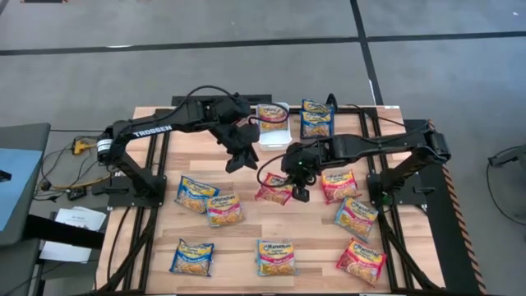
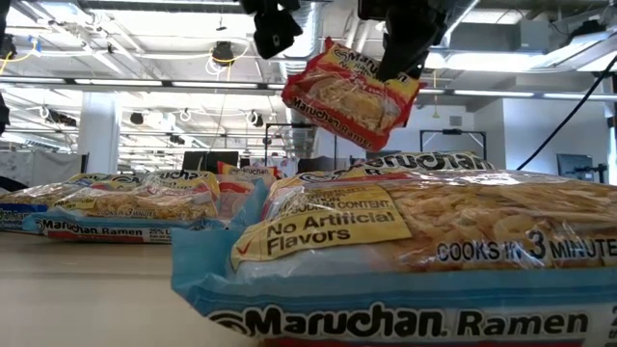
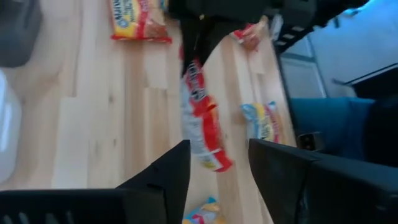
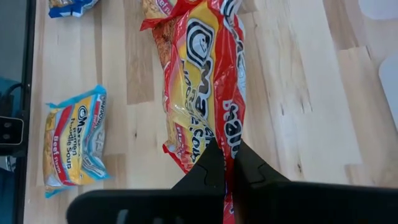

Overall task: Sort Maruchan noodles
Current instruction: Put the red noodle pack into the transparent bin

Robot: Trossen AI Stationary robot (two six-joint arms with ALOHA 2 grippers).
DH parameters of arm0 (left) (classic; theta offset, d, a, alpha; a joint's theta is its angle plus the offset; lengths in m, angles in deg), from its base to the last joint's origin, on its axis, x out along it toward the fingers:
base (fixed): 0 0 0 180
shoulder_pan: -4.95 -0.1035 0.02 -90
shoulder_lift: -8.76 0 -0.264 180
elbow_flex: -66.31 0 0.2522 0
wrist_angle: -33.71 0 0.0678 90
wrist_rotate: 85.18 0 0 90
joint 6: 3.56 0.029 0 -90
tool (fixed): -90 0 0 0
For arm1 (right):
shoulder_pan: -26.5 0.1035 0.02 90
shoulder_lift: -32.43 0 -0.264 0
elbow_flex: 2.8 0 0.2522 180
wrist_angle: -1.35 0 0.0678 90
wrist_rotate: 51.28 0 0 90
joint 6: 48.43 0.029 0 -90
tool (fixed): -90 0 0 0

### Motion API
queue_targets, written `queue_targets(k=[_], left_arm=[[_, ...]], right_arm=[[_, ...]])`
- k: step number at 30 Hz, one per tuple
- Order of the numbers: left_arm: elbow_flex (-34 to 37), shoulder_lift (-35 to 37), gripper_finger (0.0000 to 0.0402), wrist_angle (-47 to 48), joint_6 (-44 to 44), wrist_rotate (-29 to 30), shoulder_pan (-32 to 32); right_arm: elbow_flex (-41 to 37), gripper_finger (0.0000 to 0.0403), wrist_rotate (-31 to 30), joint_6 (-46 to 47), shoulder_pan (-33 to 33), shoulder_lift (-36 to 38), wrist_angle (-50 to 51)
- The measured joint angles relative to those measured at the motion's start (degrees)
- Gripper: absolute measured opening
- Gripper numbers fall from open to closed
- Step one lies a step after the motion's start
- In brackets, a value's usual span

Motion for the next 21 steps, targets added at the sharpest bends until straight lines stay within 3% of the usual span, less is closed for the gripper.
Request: queue_targets(k=[5, 11, 21], left_arm=[[0.0, 0.0, 0.0179, -1.12, -0.91, 1.04, 0.01], [0.0, 0.0, 0.0192, -2.74, -1.11, 6.53, 0.5], [0.0, 0.0, 0.0192, -3.8, -3.06, 4.09, 1.49]], right_arm=[[0.0, 0.0011, -0.09, -0.06, -0.38, 0.0, -0.15], [0.46, 0.0011, -0.13, -0.05, -0.75, 0.0, -0.35], [3.73, 0.0011, -0.61, -0.05, -1.92, 0.0, -0.44]])
